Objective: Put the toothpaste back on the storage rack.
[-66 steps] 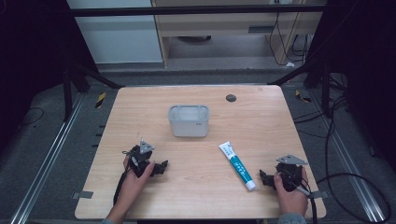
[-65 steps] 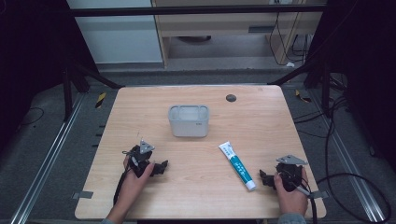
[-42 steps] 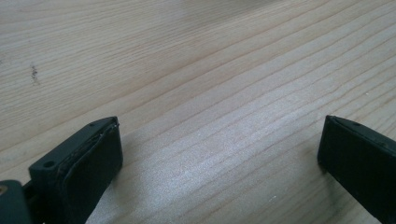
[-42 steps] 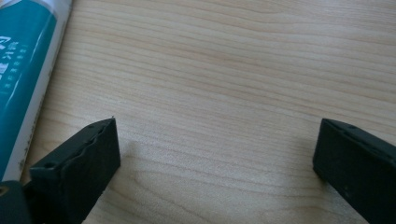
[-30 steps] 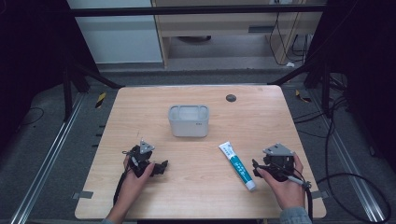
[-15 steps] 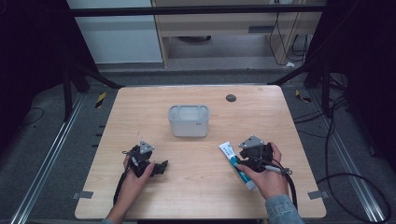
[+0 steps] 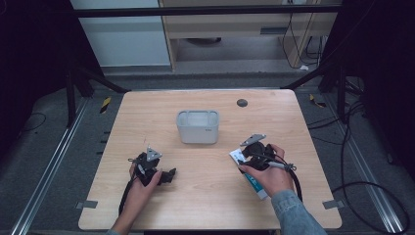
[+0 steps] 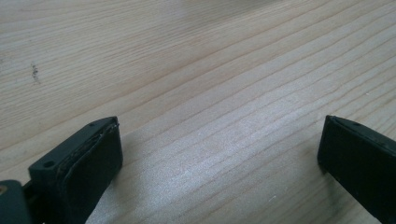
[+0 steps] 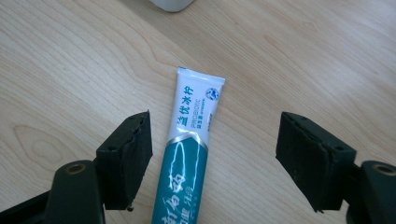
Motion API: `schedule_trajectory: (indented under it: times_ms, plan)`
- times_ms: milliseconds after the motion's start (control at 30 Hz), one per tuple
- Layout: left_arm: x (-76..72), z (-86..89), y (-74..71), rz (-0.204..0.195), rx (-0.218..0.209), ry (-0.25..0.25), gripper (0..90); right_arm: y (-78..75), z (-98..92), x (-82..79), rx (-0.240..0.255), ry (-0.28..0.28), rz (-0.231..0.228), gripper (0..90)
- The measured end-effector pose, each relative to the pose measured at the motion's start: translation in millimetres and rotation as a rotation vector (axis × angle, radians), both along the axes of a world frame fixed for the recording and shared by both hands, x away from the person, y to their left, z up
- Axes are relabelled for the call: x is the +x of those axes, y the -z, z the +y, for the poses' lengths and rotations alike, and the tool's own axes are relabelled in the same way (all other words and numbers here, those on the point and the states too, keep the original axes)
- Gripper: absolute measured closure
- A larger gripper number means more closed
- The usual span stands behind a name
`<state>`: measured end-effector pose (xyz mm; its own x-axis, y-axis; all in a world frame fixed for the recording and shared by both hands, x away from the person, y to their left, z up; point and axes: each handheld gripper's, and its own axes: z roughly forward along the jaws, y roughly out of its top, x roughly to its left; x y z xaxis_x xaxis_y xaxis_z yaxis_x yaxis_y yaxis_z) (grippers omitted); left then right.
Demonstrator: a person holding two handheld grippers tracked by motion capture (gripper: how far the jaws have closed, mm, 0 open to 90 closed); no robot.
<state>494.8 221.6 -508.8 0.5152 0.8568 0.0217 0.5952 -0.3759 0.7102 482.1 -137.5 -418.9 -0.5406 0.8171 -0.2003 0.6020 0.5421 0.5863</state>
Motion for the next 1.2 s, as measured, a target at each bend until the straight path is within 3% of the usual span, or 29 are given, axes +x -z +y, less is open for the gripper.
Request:
schedule_trajectory:
  times_ms: [300, 500, 1200]
  plan:
    - [0.0, 0.0, 0.0, 0.0, 0.0, 0.0, 0.0, 9.0, -0.5, 17.5, 0.034, -0.009, 0.089, 37.6]
    - [0.0, 0.0, 0.0, 0.0, 0.0, 0.0, 0.0, 11.7, -1.8, 22.0, 0.055, -0.016, 0.119, 42.5]
    - [0.0, 0.0, 0.0, 0.0, 0.0, 0.0, 0.0, 34.0, 7.3, 32.1, 0.027, 0.008, 0.221, 38.2]
